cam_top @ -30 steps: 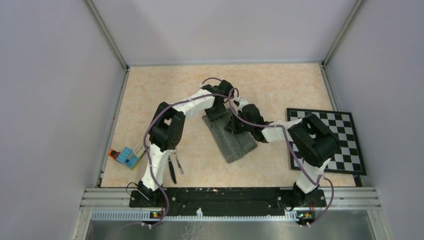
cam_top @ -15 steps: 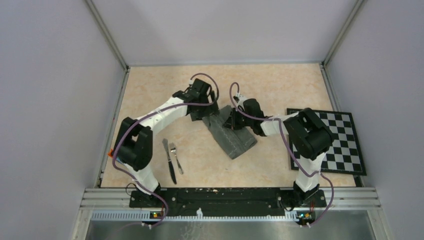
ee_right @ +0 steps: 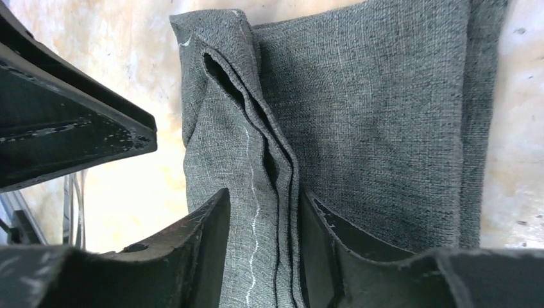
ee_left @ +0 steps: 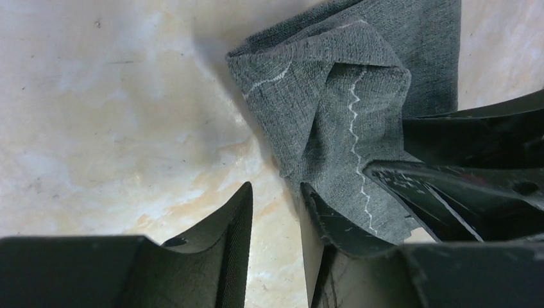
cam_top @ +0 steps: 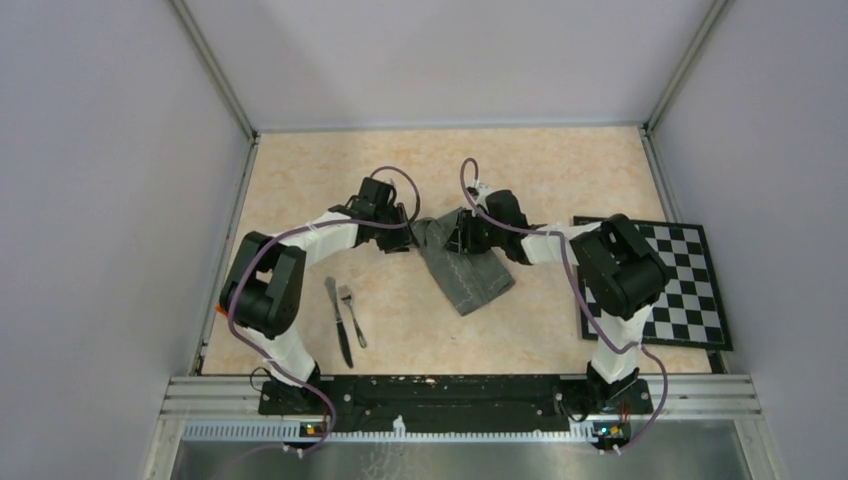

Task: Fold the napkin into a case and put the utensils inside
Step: Fold the lower triangle-folded napkin at the center of the board, then smooth out the 2/3-rectangle-folded napkin at the center of the board.

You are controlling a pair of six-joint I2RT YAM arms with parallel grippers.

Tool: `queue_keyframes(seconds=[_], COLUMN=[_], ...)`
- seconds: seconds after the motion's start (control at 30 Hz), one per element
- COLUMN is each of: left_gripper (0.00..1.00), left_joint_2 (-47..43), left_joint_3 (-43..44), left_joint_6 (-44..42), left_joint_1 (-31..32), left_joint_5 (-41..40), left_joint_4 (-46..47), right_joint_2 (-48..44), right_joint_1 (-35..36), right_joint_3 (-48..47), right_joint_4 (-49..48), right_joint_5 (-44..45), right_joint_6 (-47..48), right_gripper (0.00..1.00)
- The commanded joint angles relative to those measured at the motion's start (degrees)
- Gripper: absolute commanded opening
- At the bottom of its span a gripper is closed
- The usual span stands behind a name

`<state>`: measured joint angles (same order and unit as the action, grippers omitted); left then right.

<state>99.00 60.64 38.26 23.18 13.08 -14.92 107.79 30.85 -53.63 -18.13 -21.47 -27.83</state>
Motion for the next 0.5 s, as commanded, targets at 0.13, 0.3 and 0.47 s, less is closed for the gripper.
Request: queue_keyframes(seconds=[0.13,0.3,0.47], left_gripper=[0.37,0.33,0.29], left_joint_2=[4.2,4.4,3.7], left_joint_3=[4.3,4.9,4.8], left_joint_6=[-2.8,-3.1,-3.9], left_joint_1=[0.5,1.0,1.0], left_joint_5=[0.3,-0.5,-1.7], left_joint_4=[3.0,2.8,1.8], right_joint_2=[-2.4,2.8,6.9], right_joint_1=[-0.6,-0.6,-0.4], right_joint_3=[-6.7,-12.1,-17.0], right_joint_4=[2.3,2.9,4.3], right_joint_5=[1.0,2.7,2.6], right_joint_6=[7.9,8.6,8.6], right_gripper=[0.51,0.52,0.46])
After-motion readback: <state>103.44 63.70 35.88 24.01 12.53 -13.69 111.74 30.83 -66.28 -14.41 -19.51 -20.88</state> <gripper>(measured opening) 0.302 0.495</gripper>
